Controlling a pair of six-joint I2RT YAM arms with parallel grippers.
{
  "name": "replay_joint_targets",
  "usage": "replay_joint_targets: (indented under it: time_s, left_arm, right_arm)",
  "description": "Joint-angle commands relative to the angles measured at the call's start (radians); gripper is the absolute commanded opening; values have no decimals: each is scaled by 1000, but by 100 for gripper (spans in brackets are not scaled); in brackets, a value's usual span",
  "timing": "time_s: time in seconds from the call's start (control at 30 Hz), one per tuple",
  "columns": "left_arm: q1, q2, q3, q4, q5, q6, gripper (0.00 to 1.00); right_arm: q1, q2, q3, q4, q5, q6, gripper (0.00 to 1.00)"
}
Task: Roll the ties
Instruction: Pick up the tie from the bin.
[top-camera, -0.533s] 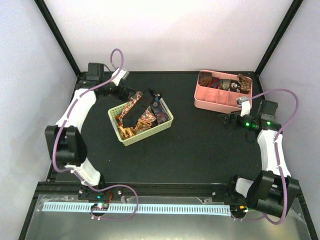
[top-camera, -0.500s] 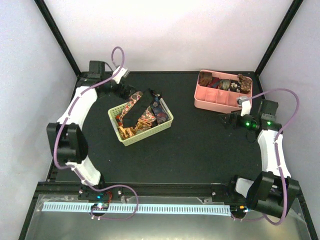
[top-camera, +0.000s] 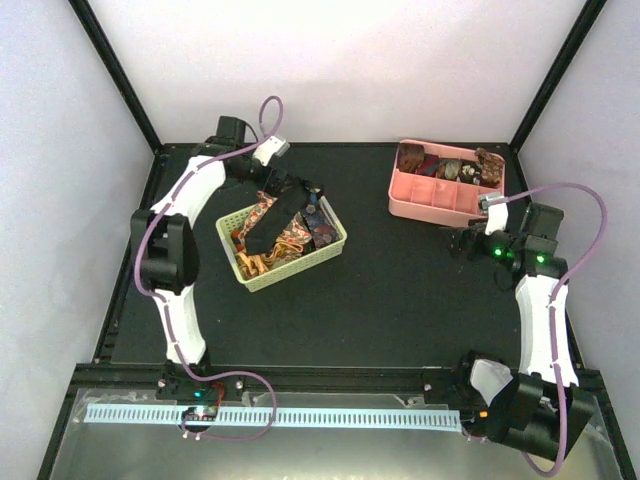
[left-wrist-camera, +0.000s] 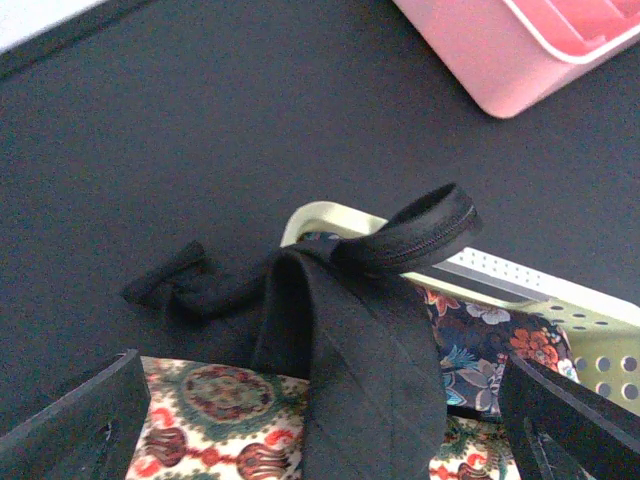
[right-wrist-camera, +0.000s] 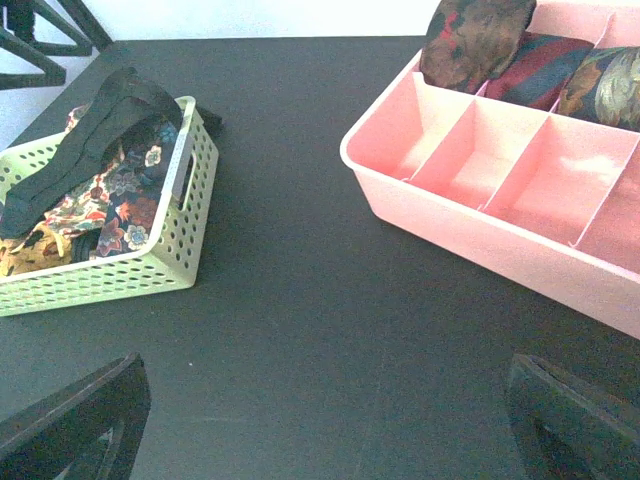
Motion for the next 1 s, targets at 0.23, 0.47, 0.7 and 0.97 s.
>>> replay_joint_targets:
  time_s: [0.23, 0.47, 0.7, 0.97]
  left_arm:
    - [-68, 75, 68, -56, -50, 26, 99]
    - [-99, 99, 87, -65, -63, 29, 99]
    - [-130, 143, 153, -110, -71, 36, 89]
    - [-174, 101, 177, -178, -66, 71, 43]
  right_arm:
    - [0, 7, -5, -9, -23, -36, 100]
    - [0, 7, -5, -15, -28, -46, 100]
    - [0, 10, -3, -21, -32, -48, 100]
    - [0, 13, -3, -23, -31, -47, 100]
